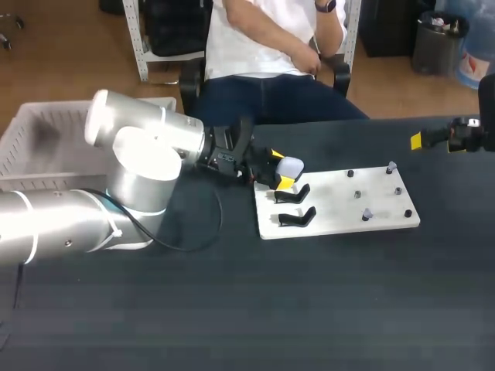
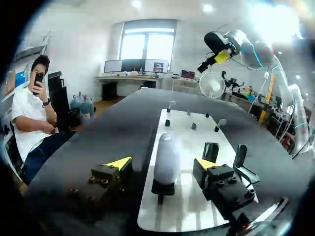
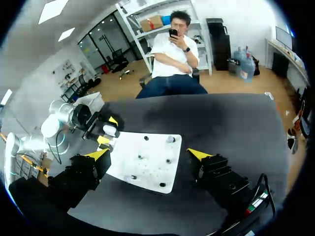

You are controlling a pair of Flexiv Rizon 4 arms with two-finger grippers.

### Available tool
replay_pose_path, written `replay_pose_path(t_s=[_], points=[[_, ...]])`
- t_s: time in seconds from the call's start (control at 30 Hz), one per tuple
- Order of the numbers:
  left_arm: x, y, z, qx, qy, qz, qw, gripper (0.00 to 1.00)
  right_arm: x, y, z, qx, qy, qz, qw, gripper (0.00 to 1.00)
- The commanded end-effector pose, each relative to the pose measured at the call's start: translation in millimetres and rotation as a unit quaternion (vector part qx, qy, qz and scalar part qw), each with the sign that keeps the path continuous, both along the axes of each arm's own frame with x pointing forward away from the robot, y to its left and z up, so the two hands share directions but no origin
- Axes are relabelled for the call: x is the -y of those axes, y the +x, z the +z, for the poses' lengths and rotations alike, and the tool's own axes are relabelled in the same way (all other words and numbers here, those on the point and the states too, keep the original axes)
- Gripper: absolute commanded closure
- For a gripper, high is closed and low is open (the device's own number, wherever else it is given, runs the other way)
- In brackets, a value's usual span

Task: Pick up each earbud case from the left stands, insert the matching earbuds, close the lid, and place the case in the box.

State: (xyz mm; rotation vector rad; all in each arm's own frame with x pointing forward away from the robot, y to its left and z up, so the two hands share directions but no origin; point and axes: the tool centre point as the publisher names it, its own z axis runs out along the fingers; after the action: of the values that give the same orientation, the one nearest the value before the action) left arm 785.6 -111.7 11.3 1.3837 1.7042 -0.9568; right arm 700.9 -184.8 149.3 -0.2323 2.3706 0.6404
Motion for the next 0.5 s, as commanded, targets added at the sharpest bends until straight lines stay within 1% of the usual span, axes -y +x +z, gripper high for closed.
replay_pose_path(t_s=[0.03,0.2,0.5], points=[[2.5,2.7,-0.5,-0.002,0.0,-0.002,1.0,0.22,-0.2,-0.2,0.0,0.0,-0.001,-0.001,1.0,0.0],[5.0,2.7,1.0,-0.001,-0.002,-0.003,1.0,0.23,-0.2,-0.2,0.0,0.0,-0.001,-0.001,1.0,0.0],[9.8,1.4,-1.0,-0.006,-0.002,-0.006,1.0,0.32,-0.2,-0.2,0.0,0.0,-0.001,-0.001,1.0,0.0]])
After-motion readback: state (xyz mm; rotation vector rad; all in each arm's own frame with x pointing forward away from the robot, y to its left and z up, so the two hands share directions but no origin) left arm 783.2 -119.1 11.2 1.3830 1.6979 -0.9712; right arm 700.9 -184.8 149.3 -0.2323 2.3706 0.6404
